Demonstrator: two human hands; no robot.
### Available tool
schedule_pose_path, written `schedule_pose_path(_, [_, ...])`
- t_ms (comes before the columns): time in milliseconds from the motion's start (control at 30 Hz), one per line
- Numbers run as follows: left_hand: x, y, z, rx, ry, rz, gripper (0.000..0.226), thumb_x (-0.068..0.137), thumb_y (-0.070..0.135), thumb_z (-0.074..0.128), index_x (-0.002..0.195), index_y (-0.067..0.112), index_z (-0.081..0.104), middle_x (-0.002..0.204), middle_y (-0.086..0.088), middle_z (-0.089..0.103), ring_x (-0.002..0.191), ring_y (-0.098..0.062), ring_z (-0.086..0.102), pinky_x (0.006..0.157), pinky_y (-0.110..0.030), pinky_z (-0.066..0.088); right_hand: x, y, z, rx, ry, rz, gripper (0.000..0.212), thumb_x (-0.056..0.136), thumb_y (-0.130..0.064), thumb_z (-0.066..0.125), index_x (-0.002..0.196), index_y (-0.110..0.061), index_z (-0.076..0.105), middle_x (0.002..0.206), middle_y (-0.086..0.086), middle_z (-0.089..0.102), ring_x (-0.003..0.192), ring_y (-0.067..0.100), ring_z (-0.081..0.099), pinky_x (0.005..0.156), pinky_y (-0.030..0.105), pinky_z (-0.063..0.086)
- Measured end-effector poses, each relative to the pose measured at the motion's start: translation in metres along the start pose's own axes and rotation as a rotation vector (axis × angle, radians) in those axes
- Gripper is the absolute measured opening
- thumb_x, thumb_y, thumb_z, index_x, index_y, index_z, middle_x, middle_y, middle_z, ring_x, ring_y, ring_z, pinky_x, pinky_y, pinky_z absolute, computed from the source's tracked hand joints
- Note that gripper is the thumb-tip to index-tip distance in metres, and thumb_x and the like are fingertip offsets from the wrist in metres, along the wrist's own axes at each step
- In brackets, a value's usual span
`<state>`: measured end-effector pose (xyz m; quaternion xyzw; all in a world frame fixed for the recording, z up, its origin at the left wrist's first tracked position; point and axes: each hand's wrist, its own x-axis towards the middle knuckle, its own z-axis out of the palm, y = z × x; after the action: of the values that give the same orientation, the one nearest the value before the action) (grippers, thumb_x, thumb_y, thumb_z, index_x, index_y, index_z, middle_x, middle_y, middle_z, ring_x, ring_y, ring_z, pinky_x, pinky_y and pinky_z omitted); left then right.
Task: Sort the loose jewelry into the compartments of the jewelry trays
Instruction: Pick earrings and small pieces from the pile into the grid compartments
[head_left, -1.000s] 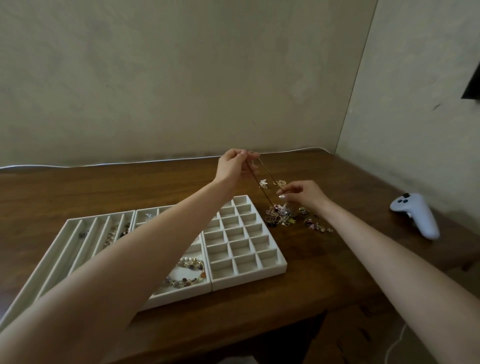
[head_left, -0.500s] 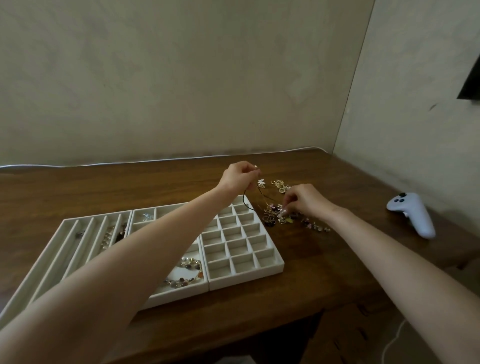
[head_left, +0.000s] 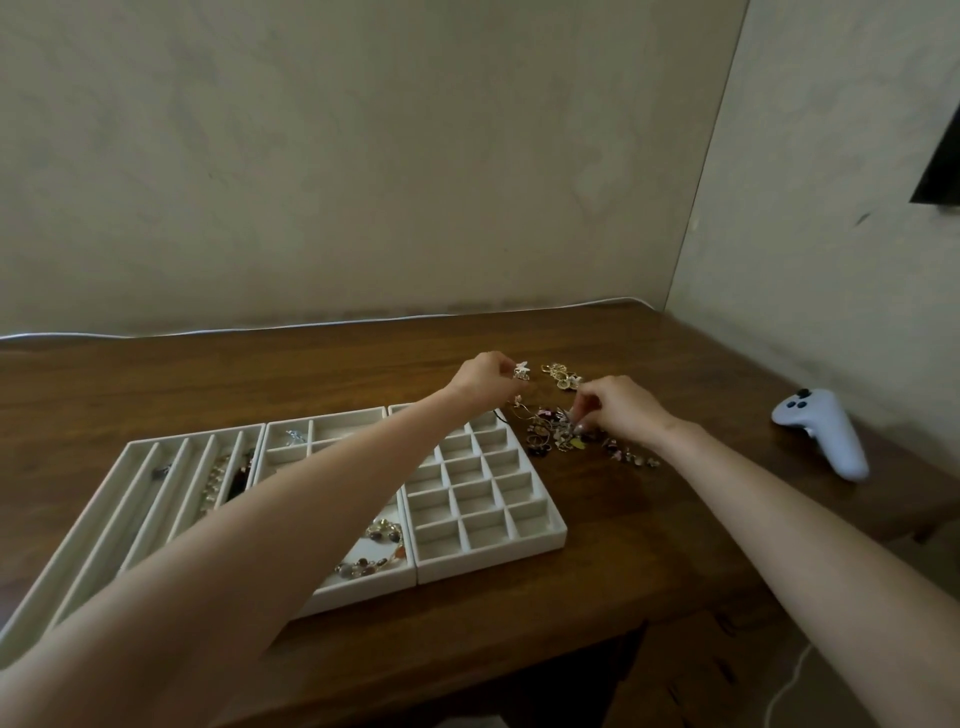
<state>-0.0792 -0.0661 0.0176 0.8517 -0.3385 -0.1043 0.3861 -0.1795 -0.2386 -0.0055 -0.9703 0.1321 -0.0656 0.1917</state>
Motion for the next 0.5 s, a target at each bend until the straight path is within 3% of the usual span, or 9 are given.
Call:
schedule_pose_path(100, [-0.001, 0.001, -0.001, 0.037, 0.052, 0.029, 0.043, 0.09, 0.021, 0.057, 0.129, 0.008, 0.044, 0.128, -0.007, 0.052, 0.114, -0.019, 0.05, 0.085, -0.023, 0.041, 0.003, 0.001, -0.002, 0.085, 0.034, 0.038, 0.009, 0.088, -0.015, 0.063, 0.081, -0.022, 0.06, 0.094, -0.005, 0.064, 0.087, 0.012, 0.06, 0.079, 0.032, 0.049])
schedule_pose_path(300, [-0.002, 0.007, 0.003, 0.013, 0.027, 0.109, 0.031, 0.09, 0.012, 0.056, 0.12, 0.008, 0.053, 0.121, -0.008, 0.057, 0.109, -0.019, 0.054, 0.088, -0.025, 0.045, 0.004, -0.013, -0.021, 0.612, 0.184, 0.063, 0.01, 0.093, -0.007, 0.051, 0.084, -0.012, 0.052, 0.082, 0.007, 0.062, 0.071, 0.018, 0.063, 0.06, 0.025, 0.052])
schedule_pose_path(500, [-0.002, 0.019, 0.009, -0.162, -0.069, 0.155, 0.04, 0.083, 0.01, 0.065, 0.121, 0.008, 0.051, 0.116, -0.007, 0.061, 0.107, -0.02, 0.058, 0.093, -0.034, 0.049, 0.006, -0.04, -0.038, 0.92, 0.223, -0.038, 0.011, 0.096, -0.003, 0.044, 0.087, -0.007, 0.048, 0.076, 0.013, 0.062, 0.055, 0.015, 0.065, 0.05, 0.024, 0.054])
